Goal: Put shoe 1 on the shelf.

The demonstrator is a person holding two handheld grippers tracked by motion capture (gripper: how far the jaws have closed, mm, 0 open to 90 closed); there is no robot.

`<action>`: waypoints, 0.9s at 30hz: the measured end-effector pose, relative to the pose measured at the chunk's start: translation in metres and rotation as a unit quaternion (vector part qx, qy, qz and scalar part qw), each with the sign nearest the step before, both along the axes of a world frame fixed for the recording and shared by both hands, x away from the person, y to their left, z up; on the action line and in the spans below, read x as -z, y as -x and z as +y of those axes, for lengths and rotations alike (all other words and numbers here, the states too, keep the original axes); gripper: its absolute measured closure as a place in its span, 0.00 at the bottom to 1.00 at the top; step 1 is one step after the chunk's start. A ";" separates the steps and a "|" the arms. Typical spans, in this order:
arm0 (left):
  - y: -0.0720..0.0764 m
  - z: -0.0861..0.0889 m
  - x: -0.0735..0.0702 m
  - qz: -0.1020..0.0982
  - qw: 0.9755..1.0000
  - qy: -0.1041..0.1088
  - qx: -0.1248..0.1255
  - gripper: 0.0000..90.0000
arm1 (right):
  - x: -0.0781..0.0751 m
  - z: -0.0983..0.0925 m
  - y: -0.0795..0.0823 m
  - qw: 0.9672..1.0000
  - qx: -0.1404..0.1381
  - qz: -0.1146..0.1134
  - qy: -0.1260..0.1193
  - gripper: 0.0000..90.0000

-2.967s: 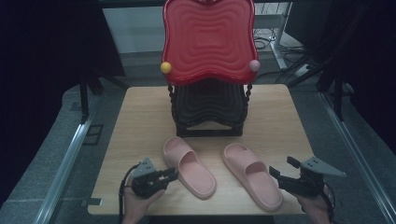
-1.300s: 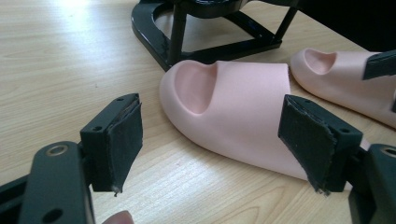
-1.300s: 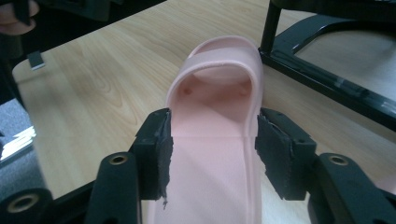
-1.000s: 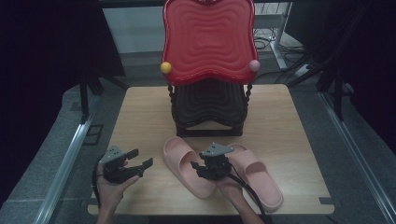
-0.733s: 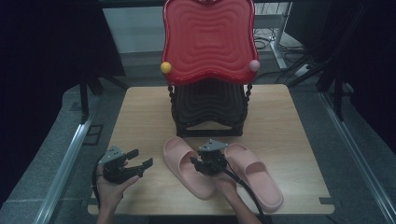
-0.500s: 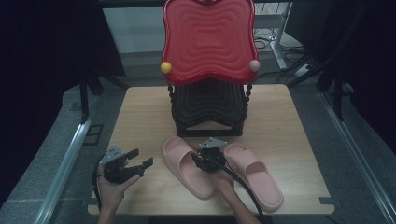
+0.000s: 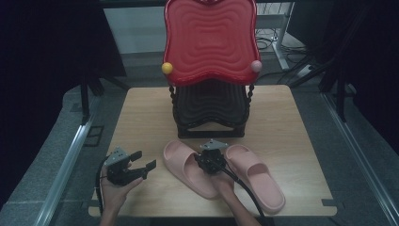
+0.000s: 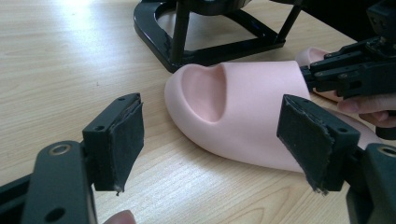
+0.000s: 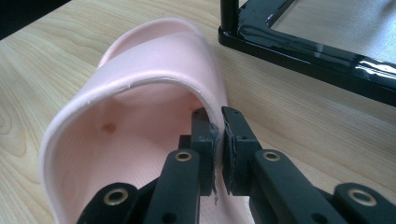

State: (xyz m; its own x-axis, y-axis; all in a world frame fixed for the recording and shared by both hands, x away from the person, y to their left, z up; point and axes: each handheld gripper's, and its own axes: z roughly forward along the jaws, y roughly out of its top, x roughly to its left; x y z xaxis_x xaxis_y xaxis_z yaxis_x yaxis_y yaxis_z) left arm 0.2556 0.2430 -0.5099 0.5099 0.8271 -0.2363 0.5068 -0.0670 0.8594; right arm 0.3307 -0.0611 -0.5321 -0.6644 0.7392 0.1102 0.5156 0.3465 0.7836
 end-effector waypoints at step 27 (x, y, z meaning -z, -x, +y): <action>-0.002 -0.003 0.004 0.009 1.000 -0.004 0.005 0.26 | -0.056 -0.038 0.034 0.995 -0.004 -0.065 -0.073 0.94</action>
